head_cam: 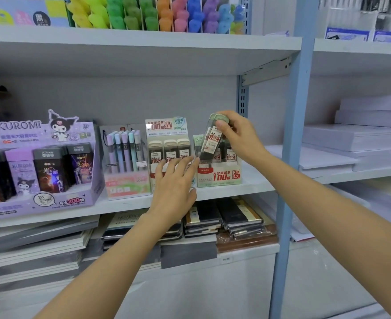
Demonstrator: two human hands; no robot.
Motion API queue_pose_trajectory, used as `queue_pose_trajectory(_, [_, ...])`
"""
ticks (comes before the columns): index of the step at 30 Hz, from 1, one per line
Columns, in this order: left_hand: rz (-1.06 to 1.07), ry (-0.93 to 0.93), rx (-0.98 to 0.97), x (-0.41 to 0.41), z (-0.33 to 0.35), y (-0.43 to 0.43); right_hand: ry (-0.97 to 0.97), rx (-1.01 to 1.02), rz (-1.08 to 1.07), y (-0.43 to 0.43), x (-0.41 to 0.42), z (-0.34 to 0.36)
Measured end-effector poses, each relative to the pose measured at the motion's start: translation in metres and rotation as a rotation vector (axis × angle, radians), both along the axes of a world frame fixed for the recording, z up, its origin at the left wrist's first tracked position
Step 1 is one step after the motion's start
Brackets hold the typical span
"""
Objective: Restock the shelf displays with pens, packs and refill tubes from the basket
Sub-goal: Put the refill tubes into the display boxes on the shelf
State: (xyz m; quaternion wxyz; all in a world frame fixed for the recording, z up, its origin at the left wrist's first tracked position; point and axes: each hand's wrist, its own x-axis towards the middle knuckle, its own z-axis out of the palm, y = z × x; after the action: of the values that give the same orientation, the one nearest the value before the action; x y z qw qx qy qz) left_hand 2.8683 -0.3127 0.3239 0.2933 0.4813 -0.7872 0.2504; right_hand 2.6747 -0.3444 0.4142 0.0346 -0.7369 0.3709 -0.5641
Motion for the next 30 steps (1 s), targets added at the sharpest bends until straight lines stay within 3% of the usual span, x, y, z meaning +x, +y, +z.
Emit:
queue_pose_trajectory(12, [0.010, -0.014, 0.009, 0.001, 0.001, -0.002, 0.221, 0.118, 0.051, -0.004, 0.000, 0.009])
queue_pose_trajectory(17, [-0.002, -0.014, 0.013, 0.001, 0.001, -0.003, 0.059, 0.136, 0.056, -0.004, -0.006, 0.011])
queue_pose_trajectory(22, [-0.005, -0.006, 0.011, 0.002, 0.000, -0.002, -0.187, 0.014, 0.115, 0.002, -0.009, 0.018])
queue_pose_trajectory(30, [0.034, -0.038, -0.011, -0.001, 0.000, -0.001, -0.012, 0.013, 0.083, 0.009, -0.011, -0.001])
